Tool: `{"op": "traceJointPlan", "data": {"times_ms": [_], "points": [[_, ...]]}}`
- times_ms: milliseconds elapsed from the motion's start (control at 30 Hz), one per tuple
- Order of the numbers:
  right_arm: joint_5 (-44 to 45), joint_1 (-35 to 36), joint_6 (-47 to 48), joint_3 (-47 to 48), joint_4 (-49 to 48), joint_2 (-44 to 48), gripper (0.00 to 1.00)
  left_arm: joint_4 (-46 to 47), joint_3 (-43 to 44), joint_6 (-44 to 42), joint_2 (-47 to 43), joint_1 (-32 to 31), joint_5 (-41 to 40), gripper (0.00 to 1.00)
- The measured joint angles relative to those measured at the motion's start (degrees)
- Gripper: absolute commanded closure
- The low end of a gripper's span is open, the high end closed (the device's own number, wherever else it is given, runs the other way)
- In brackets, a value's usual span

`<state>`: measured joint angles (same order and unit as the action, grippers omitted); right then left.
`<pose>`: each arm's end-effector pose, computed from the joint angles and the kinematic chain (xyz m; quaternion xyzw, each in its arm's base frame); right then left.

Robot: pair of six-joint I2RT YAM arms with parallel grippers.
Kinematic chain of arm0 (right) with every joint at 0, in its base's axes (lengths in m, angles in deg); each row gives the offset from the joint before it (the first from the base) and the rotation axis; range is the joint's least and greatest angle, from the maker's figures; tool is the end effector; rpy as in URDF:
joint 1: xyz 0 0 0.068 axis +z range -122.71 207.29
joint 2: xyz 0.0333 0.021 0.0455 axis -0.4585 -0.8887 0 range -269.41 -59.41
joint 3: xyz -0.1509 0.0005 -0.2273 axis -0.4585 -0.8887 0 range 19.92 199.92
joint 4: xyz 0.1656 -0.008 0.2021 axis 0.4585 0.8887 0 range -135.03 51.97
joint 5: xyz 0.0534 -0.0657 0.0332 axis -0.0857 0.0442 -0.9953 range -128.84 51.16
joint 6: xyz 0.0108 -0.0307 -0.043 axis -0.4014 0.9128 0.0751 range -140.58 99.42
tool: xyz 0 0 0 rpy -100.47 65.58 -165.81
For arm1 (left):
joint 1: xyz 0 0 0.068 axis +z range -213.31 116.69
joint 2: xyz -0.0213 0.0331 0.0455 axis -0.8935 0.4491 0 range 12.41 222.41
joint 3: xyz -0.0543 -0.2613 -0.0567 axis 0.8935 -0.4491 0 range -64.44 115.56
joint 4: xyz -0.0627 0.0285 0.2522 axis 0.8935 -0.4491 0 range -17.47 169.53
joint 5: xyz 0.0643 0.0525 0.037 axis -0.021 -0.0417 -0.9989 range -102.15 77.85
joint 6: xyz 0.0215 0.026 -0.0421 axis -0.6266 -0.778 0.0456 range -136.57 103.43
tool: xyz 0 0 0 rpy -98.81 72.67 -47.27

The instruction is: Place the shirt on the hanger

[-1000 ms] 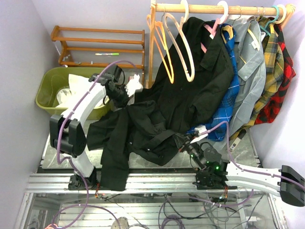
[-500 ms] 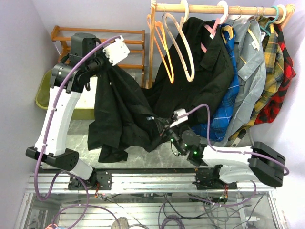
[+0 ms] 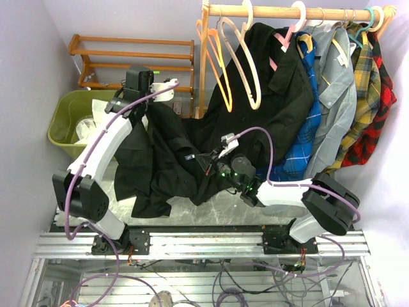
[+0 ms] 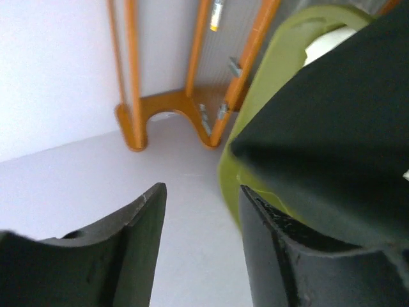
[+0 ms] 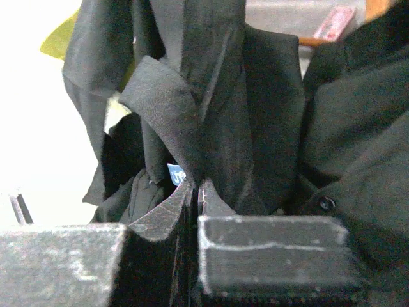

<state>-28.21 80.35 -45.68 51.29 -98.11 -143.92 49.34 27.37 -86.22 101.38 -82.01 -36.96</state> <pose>0.1846 0.2348 0.2163 -0.1067 0.6993 0.3928 0.5876 0.3377 -0.0985 0.4007 0.5012 0.6762 0.3841 0.3795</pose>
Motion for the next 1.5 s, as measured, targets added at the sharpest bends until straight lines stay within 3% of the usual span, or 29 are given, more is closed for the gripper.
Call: {"op": "traceJointPlan", "data": {"times_ms": [167, 300, 533, 667, 1067, 1500], "points": [[-3.78, -5.16, -7.39, -0.68, -1.40, -3.54, 1.00, 5.86, -4.59, 1.90, 6.08, 3.30, 0.48, 0.23], [-2.10, -7.89, -11.85, 0.52, 1.18, -3.82, 1.00, -0.68, -2.36, 11.85, 6.67, 2.69, 6.29, 0.20], [1.86, -11.39, -17.14, 9.07, 11.58, -6.27, 1.00, -18.82, 11.98, 24.57, -2.05, 0.11, 31.80, 0.20], [2.01, -12.61, -18.14, 9.84, 14.16, -7.06, 1.00, -22.23, 9.79, 29.66, -8.02, -1.51, 42.03, 0.21], [0.33, -14.10, -21.07, 10.21, 17.16, -7.50, 1.00, -4.94, -16.50, 48.09, 1.40, -10.73, 29.64, 0.27], [-0.22, -14.73, -22.99, 12.37, 20.41, -7.58, 1.00, 9.38, -20.74, 51.69, 1.95, -14.58, 19.67, 0.25]]}}
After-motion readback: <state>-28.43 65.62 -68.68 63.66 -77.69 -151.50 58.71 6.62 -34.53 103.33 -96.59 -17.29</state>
